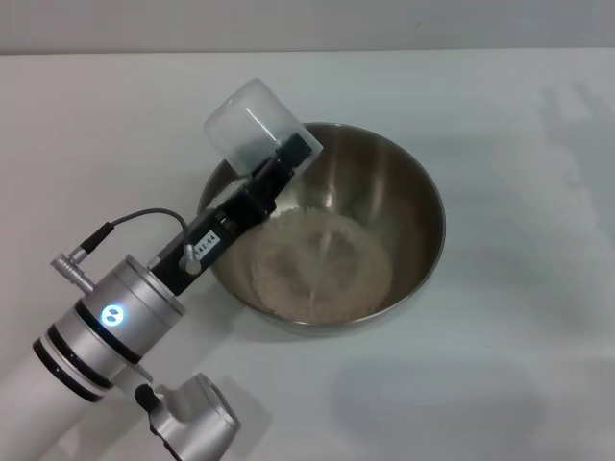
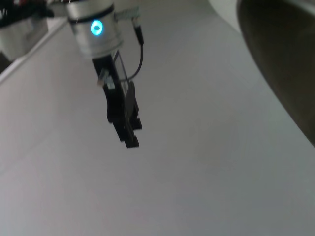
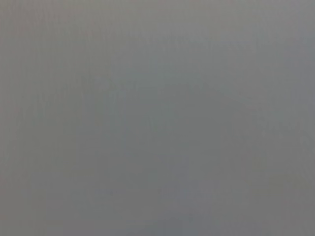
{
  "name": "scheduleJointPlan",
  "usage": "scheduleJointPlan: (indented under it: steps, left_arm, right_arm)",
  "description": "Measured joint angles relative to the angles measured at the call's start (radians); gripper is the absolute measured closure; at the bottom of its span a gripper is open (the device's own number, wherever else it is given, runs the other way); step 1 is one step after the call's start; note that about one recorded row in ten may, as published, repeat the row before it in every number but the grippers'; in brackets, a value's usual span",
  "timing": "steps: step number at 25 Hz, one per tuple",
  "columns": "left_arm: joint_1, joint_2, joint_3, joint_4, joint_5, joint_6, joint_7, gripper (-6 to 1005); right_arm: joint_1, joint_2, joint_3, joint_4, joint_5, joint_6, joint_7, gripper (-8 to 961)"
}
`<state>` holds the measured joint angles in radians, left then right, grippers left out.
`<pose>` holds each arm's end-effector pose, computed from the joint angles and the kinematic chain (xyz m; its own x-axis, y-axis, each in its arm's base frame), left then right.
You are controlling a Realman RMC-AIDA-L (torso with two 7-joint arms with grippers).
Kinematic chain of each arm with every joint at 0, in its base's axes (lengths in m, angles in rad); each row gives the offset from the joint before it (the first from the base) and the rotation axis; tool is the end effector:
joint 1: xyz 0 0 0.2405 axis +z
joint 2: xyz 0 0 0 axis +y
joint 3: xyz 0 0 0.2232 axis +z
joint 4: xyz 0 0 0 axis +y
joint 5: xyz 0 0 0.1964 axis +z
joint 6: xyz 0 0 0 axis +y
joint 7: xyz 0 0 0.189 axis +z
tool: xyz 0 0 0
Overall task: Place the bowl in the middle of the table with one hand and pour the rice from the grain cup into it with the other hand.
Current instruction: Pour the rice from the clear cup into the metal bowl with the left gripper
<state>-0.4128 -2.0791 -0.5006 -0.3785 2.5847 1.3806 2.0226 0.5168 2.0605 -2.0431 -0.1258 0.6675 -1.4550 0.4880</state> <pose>-0.1556 0.2837 -0.0816 0.0021 -0.4937 -0.8696 -0.7420 0.5822 -0.3323 0.2306 0.3698 0.0640 0.3881 0.3210 -0.8639 -0.8327 -0.2797 -0.4780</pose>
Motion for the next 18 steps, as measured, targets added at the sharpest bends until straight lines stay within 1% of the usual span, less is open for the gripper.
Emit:
scheduleJointPlan:
  steps: [6, 12, 15, 16, 17, 18]
  left_arm:
    - [0.0, 0.0, -0.001, -0.004, 0.023, 0.0, 0.011, 969]
    - [0.006, 0.0, -0.014, -0.009, 0.012, 0.0, -0.009, 969]
    - [0.017, -0.001, -0.037, -0.024, 0.005, 0.005, -0.08, 969]
    - [0.032, -0.001, -0.077, -0.054, 0.003, 0.012, -0.191, 969]
    - [0.032, -0.001, -0.077, -0.054, 0.003, 0.012, -0.191, 969]
    - [0.041, -0.001, -0.105, -0.07, 0.002, 0.015, -0.273, 969]
  right_arm:
    - [0.0, 0.0, 0.0, 0.001, -0.001, 0.001, 0.0, 441]
    - [-0.001, 0.0, 0.0, 0.002, -0.004, 0.001, 0.0, 441]
    - [-0.001, 0.0, 0.0, 0.002, -0.005, 0.001, 0.0, 441]
    - [-0.001, 0.0, 0.0, 0.002, -0.005, 0.001, 0.0, 440]
    - [-0.001, 0.0, 0.0, 0.002, -0.005, 0.001, 0.0, 440]
    - [-0.001, 0.0, 0.0, 0.002, -0.005, 0.002, 0.0, 440]
